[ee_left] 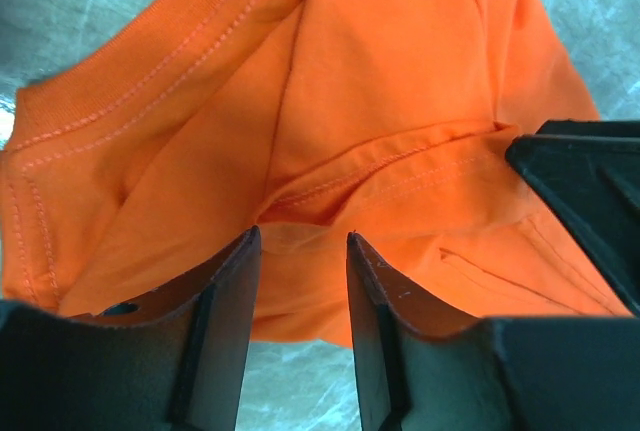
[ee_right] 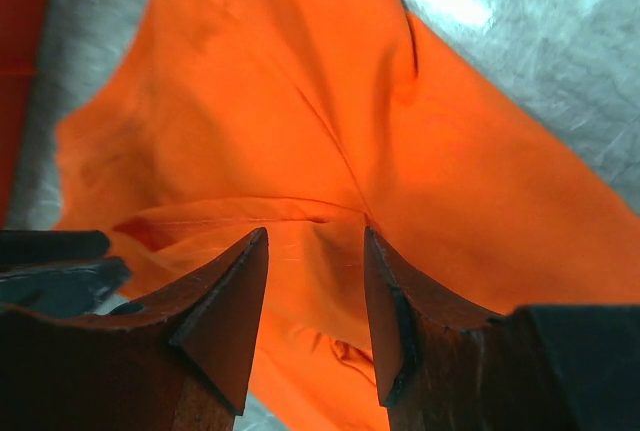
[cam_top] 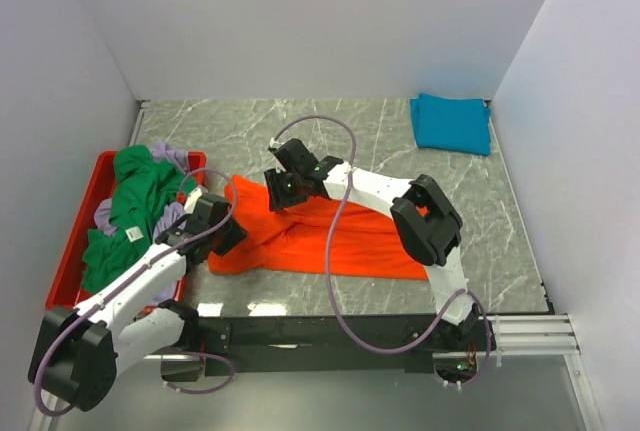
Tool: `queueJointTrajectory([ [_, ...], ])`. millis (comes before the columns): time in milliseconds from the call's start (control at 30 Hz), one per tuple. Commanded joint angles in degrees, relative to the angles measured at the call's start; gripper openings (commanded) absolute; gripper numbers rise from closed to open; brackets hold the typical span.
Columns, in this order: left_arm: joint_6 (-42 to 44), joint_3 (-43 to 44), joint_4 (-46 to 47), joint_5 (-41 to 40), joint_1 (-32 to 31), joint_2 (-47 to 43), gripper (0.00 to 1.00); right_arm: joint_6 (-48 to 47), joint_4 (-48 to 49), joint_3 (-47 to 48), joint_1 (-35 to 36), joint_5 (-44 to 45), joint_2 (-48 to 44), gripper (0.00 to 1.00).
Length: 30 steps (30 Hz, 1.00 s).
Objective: Fold and stack the t-shirts
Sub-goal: Fold the tshirt
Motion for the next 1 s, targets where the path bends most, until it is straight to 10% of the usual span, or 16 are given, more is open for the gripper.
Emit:
queueJointTrajectory([
  [0, 0.6, 0.4, 1.4, -3.2, -0.6, 1.3, 0.45, -1.7, -1.1, 3.7, 0.7, 0.6, 0.9, 0.50],
  [600, 0.2, -0.8, 6.9, -3.4, -1.3, 6.4, 0.43, -1.9, -0.5, 2.7, 1.0, 0.4, 2.9, 0.50],
  [967, 0.8, 0.4, 5.5, -2.4, -1.3, 4.3, 0.00, -1.7, -0.3, 2.1, 1.0, 1.1, 2.3, 0.42],
])
